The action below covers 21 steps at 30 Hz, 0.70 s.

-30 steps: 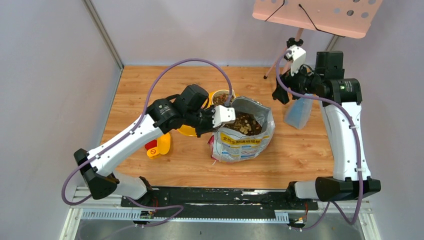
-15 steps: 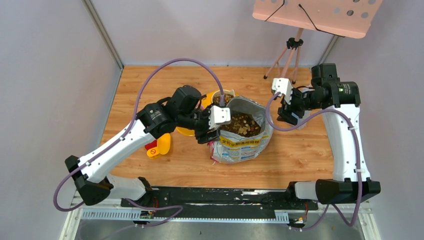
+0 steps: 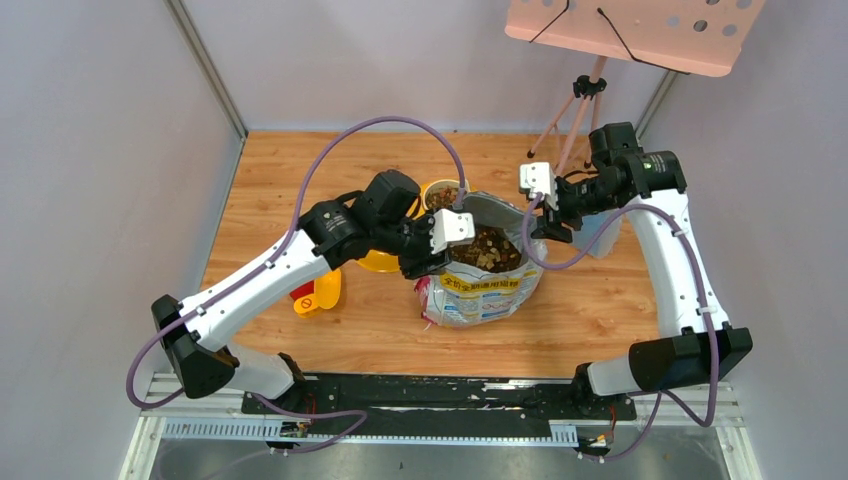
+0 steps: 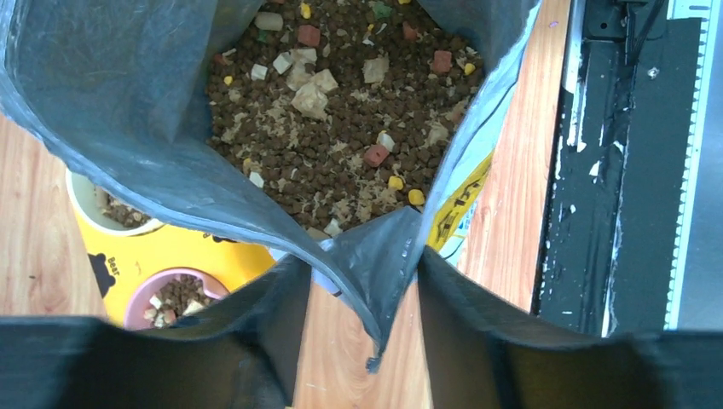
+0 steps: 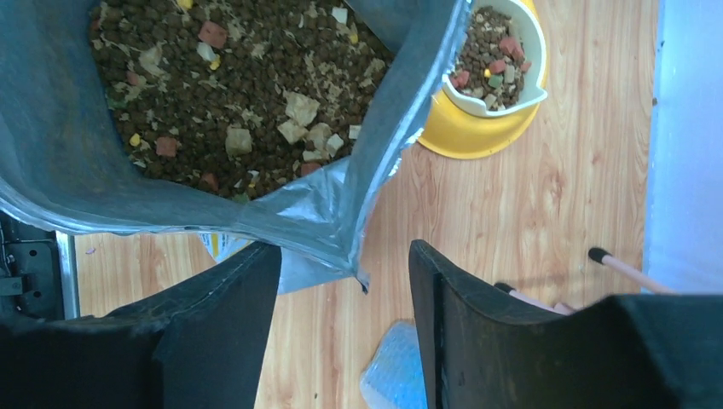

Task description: Serve the pet food

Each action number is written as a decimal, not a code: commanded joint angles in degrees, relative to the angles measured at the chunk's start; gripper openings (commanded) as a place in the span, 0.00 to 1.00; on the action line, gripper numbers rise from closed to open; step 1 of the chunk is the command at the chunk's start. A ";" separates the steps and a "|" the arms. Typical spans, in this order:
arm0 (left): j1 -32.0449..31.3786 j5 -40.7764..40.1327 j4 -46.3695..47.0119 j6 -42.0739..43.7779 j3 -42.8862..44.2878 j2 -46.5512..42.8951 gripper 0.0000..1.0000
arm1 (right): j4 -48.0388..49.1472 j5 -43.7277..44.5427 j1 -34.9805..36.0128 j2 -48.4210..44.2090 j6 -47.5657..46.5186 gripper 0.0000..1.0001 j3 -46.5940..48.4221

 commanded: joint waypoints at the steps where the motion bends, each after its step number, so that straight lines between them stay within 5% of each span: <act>1: 0.11 -1.01 1.26 1.12 -0.49 -1.66 0.49 | -0.01 -2.41 2.79 0.23 -3.20 0.54 0.62; 4: 0.11 -1.72 0.78 2.90 -0.42 -1.26 0.30 | -2.29 -0.48 3.65 1.02 -4.95 0.39 1.30; 8: 1.31 -3.16 -0.02 4.16 -0.44 -1.34 0.03 | -4.60 2.36 3.57 2.85 -2.94 0.01 3.60; 21: 18.54 4.16 -15.48 11.60 -4.22 -12.44 0.00 | -4.76 5.55 -11.49 -3.62 -2.04 0.00 3.14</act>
